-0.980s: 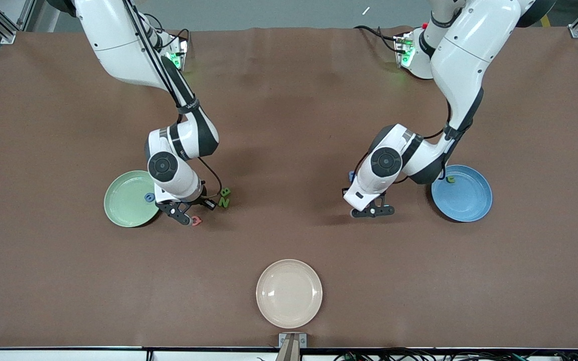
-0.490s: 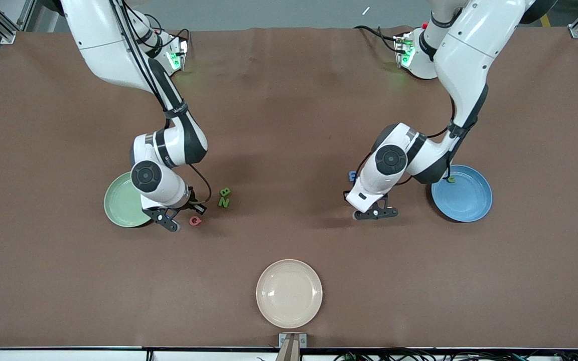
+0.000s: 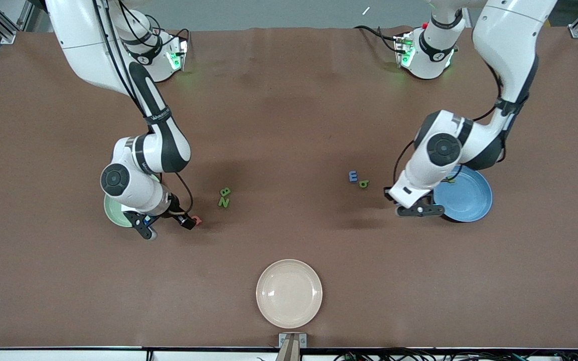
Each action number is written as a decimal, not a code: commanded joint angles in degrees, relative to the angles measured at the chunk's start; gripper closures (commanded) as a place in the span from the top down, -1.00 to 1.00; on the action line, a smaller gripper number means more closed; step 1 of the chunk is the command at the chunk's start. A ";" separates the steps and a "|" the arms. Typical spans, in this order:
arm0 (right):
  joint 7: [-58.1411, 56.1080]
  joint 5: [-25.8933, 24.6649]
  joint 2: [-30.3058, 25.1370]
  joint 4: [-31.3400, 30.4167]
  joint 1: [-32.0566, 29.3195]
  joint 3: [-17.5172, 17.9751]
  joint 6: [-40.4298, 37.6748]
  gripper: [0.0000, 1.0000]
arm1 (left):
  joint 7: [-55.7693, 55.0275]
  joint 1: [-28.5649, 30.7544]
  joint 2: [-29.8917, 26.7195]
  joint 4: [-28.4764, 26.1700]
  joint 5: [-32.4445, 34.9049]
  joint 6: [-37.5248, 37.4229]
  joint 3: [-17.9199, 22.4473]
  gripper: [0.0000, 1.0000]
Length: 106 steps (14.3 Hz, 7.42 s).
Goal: Sort upper and lower case letters into plates
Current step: 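Place the Q in the green plate while the left gripper places the x, then grasp the green N with the right gripper while the left gripper grasps a green letter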
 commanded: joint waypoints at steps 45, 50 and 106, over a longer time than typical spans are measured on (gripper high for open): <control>-15.81 -8.84 -11.47 -6.42 -11.49 -0.91 -13.29 -1.00 | -23.98 13.14 2.73 -0.21 9.20 -3.96 -17.86 0.99; -26.81 -10.10 -13.87 -21.12 -14.91 -1.27 4.30 -1.00 | -36.77 7.32 8.98 2.35 11.82 -3.25 -17.51 0.99; -15.66 -1.57 3.10 -5.22 13.39 -0.65 12.15 -0.94 | 13.14 41.05 4.93 -4.33 21.12 -0.18 -22.16 -0.78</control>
